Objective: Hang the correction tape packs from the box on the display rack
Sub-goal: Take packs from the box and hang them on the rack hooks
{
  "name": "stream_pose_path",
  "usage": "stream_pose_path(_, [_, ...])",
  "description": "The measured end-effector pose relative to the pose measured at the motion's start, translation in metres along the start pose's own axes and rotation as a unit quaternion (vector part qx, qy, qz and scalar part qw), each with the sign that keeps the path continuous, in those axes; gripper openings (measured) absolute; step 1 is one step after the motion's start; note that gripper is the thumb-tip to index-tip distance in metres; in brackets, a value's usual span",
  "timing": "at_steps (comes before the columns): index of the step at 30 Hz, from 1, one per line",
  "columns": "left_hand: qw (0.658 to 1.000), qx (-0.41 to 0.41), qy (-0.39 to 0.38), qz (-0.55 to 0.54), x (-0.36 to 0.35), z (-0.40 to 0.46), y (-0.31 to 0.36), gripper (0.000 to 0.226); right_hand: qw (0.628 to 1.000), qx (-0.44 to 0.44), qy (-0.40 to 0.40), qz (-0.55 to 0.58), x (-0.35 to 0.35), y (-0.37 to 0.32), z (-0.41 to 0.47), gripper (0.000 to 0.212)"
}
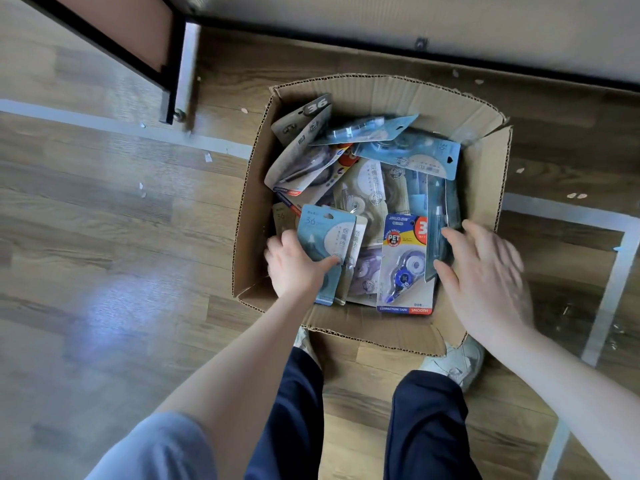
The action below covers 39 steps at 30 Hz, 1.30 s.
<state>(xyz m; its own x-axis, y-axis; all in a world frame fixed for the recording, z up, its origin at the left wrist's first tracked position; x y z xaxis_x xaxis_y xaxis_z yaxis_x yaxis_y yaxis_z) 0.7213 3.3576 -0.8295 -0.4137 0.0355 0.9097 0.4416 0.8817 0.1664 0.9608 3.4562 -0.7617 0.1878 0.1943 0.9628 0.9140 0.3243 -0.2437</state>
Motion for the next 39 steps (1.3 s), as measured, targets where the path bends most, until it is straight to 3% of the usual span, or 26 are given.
stream_pose_path(5, [0.985, 0.03, -0.044, -0.165, 0.006, -0.001, -0.008, 0.056, 1.0, 0.002, -0.008, -0.018, -0.003, -0.004, -0.002, 0.045])
stream_pose_path(14, [0.964, 0.056, -0.06, -0.251, 0.023, 0.011, -0.017, 0.047, 0.999, 0.001, -0.032, -0.025, -0.007, -0.019, 0.003, 0.051])
stream_pose_path(20, [0.959, 0.064, -0.068, -0.266, 0.018, 0.016, -0.024, 0.049, 0.993, -0.017, -0.118, 0.018, -0.031, -0.044, 0.013, 0.049])
stream_pose_path(25, [0.959, 0.059, -0.06, -0.269, 0.022, 0.022, -0.026, 0.05, 0.981, -0.092, -0.163, 0.048, -0.055, -0.055, 0.016, 0.043])
stream_pose_path(30, [0.967, 0.037, -0.046, -0.247, 0.03, 0.032, -0.03, 0.047, 0.971, -0.145, -0.177, 0.074, -0.078, -0.056, 0.016, 0.045])
stream_pose_path(39, [0.97, 0.001, -0.061, -0.235, 0.031, 0.032, -0.025, 0.046, 0.955, -0.237, -0.14, 0.108, -0.095, -0.067, 0.025, 0.03])
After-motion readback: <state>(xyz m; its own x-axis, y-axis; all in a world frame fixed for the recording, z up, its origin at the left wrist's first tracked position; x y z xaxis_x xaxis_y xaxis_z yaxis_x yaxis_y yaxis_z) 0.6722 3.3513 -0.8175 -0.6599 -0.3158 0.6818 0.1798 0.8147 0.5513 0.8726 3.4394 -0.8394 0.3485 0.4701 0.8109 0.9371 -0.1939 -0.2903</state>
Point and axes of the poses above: each hand's wrist, its own z-axis towards the middle knuckle, its own x-axis out of the back of the hand, y = z × x, the point moved 7 cm from there along z, towards the middle knuckle, and after that the axes turned 15 degrees about y, right-handed, at the moved point
